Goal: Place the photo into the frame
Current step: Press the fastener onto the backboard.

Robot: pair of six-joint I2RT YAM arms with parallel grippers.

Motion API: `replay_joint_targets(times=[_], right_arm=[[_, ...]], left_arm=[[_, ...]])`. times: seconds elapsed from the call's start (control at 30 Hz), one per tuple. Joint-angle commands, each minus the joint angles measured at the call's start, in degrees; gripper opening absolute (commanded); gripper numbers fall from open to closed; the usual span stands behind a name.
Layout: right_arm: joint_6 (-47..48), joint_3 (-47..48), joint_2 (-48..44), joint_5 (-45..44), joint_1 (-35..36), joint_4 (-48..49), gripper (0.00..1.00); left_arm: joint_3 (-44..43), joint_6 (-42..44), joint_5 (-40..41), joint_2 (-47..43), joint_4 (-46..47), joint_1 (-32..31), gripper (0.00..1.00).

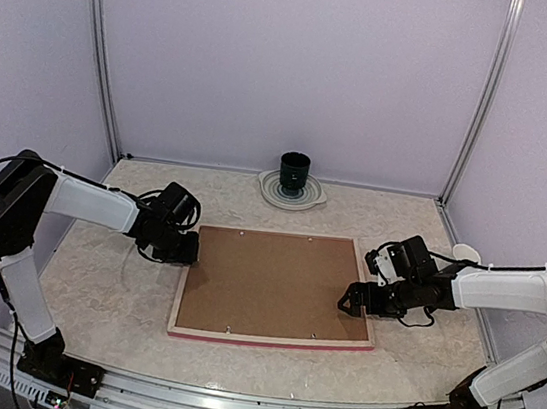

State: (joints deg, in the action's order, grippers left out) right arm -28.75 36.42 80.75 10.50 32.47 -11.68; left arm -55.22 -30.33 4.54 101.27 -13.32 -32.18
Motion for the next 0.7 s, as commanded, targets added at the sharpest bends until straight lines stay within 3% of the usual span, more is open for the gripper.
replay_joint_targets(times=[0.0, 0.07, 0.3, 0.53, 0.67], right_arm=[[0.45, 0.82, -0.35, 0.13, -0.48, -0.44, 0.99], [0.45, 0.97, -0.31, 0.21, -0.48, -0.52, 0.99], [0.76, 1.37, -0.07, -0.1, -0.48, -0.84, 0.99], [0.72, 1.12, -0.24, -0.55, -0.48, -1.08, 0.99], [1.53, 1.56, 0.17, -0.94, -0.48, -1.52, 0.99]], left_arm=[[0.79, 0.53, -0.76, 0.09, -0.09, -0.47, 0.25], [0.44, 0.82, -0.94, 0.12, -0.09, -0.3, 0.25], [-1.61, 1.15, -0.94, -1.37, -0.16, -0.09, 0.42], [-2.65, 0.89, -0.79, -6.52, -0.34, 0.19, 0.44], [-1.01, 0.67, -0.78, -7.86, 0.4, 0.02, 0.52]])
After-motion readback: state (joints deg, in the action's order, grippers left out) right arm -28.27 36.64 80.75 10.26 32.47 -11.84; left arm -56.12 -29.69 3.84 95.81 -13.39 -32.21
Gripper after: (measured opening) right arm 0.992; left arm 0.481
